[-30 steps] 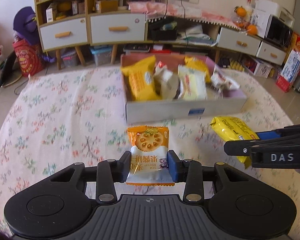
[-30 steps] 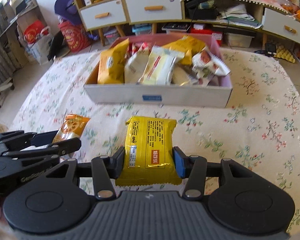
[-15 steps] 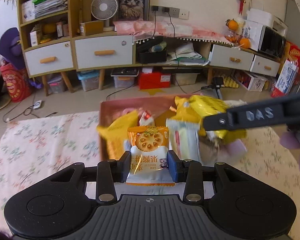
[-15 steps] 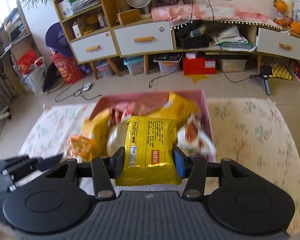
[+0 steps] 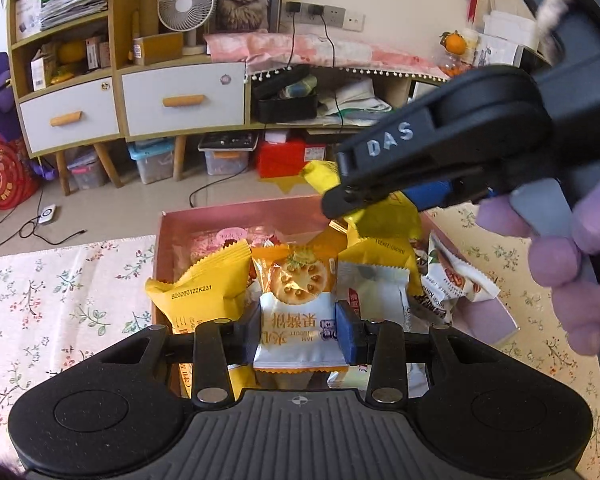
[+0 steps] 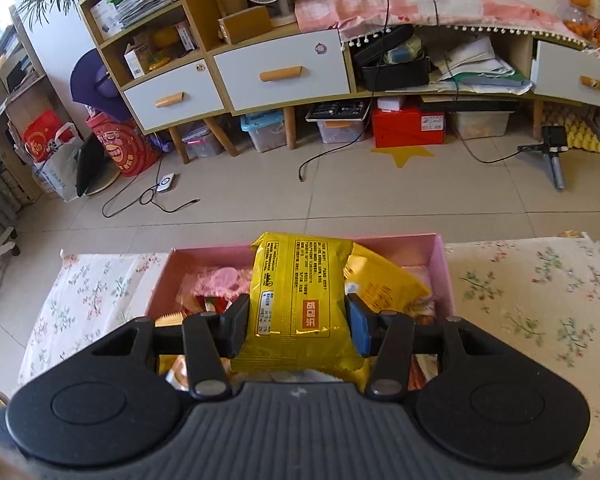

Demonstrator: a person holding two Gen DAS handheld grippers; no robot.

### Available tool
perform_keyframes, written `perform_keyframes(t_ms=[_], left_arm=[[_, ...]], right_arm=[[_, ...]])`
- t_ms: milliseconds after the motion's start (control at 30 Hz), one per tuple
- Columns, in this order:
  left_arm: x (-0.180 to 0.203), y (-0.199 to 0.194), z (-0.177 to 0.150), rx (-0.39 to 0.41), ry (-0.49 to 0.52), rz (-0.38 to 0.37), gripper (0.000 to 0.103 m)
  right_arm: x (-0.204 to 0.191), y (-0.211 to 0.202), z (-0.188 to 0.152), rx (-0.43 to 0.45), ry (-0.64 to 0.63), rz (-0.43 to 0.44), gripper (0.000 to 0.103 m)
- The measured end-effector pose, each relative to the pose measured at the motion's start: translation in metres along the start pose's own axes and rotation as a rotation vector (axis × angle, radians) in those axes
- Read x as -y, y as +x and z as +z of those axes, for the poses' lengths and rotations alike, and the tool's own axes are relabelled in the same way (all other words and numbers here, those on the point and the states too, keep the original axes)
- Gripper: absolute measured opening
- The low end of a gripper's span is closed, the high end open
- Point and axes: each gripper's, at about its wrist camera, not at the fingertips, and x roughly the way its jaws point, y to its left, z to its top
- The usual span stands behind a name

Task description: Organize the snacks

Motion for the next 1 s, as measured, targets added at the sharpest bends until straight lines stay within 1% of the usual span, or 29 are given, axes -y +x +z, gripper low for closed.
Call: perform_keyframes(t_ms=[133, 200, 233, 267, 333, 367, 433, 533, 600, 733, 800, 900, 1000], left_arm=[[-0.003, 0.0, -0.001, 0.008, 0.001, -0.013, 0.039], [-0.003, -0.001, -0.002, 0.009, 0.002, -0.02, 0.041], [-0.003, -0.002, -0.002, 0.011, 0.003, -0.022, 0.046], [-0.003, -0.004, -0.003, 0.015, 0.003, -0.026, 0.05], [-0.002, -0.008, -0.003, 0.019, 0.005, -0.039, 0.059], [-0.001, -0.011, -0.004, 0.02, 0.01, -0.041, 0.062], [0.003, -0.016, -0.005, 0.02, 0.021, -0.042, 0.069], [0.007, -0.026, -0.006, 0.019, 0.031, -0.04, 0.077], [0.009, -0.033, -0.008, 0.015, 0.032, -0.04, 0.079], [0.011, -0.047, -0.015, 0.007, 0.037, -0.035, 0.086], [0.014, -0.054, -0.02, 0.001, 0.044, -0.023, 0.089], [0.018, -0.066, -0.031, -0.007, 0.058, -0.006, 0.091], [0.019, -0.075, -0.044, -0.022, 0.051, 0.002, 0.093]], right_arm=[[-0.007, 0.003, 0.001, -0.004, -0.018, -0.011, 0.047], [-0.009, 0.003, 0.002, 0.003, -0.009, -0.01, 0.051], [-0.009, 0.001, 0.001, 0.009, 0.0, -0.008, 0.054], [-0.009, 0.0, 0.002, 0.01, 0.006, -0.003, 0.061], [-0.011, -0.005, 0.001, 0.015, 0.0, -0.005, 0.064], [-0.012, -0.007, 0.001, 0.016, -0.011, -0.012, 0.066], [-0.014, -0.013, -0.001, 0.025, -0.031, -0.029, 0.07], [-0.015, -0.024, -0.002, 0.038, -0.046, -0.041, 0.078], [-0.014, -0.032, -0.006, 0.042, -0.048, -0.044, 0.085], [-0.009, -0.049, -0.014, 0.054, -0.043, -0.054, 0.088], [-0.005, -0.058, -0.021, 0.065, -0.029, -0.064, 0.091], [0.002, -0.07, -0.033, 0.074, -0.004, -0.075, 0.093], [0.009, -0.079, -0.05, 0.069, 0.016, -0.081, 0.094]])
